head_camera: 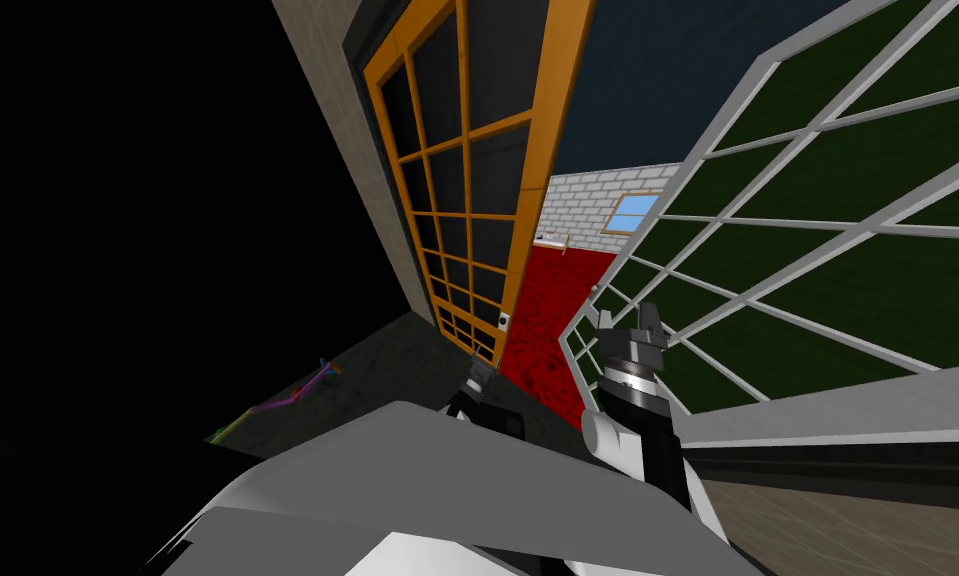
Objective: Push the door open
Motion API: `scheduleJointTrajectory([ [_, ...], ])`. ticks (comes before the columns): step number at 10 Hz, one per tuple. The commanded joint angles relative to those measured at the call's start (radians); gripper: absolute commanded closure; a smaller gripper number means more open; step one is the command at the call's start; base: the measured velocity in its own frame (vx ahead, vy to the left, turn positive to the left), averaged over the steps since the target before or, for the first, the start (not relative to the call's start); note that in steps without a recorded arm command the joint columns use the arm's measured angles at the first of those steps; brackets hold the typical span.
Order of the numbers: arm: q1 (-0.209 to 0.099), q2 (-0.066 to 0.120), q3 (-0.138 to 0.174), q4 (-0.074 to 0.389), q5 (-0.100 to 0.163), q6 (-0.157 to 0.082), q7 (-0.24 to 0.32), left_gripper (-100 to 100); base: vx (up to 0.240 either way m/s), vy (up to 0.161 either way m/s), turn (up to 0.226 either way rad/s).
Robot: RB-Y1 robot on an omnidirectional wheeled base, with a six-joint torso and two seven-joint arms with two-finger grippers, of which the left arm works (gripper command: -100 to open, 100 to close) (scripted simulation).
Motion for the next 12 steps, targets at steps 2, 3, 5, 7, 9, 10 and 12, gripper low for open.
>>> scheduleJointTrajectory([
  [2,-0.016,-0.016,-0.024,0.051,0.014,-0.006,0.047,-100,0.159,0.076,-0.068],
  [3,-0.02,-0.022,-0.031,0.066,0.017,-0.009,0.059,-100,0.137,0.072,-0.052],
  [5,-0.027,-0.032,-0.041,0.089,0.023,-0.013,0.077,-100,0.095,0.041,-0.038],
  [7,-0.037,-0.048,-0.055,0.122,0.03,-0.019,0.103,-100,0.108,0.042,-0.051],
  [9,-0.043,-0.018,-0.049,0.124,0.031,-0.019,0.101,-100,0.078,-0.002,-0.015],
  [10,-0.045,-0.006,-0.047,0.126,0.032,-0.019,0.102,-100,0.159,-0.061,-0.025],
  [12,-0.049,0.007,-0.043,0.129,0.034,-0.019,0.105,-100,0.163,-0.079,-0.015],
])
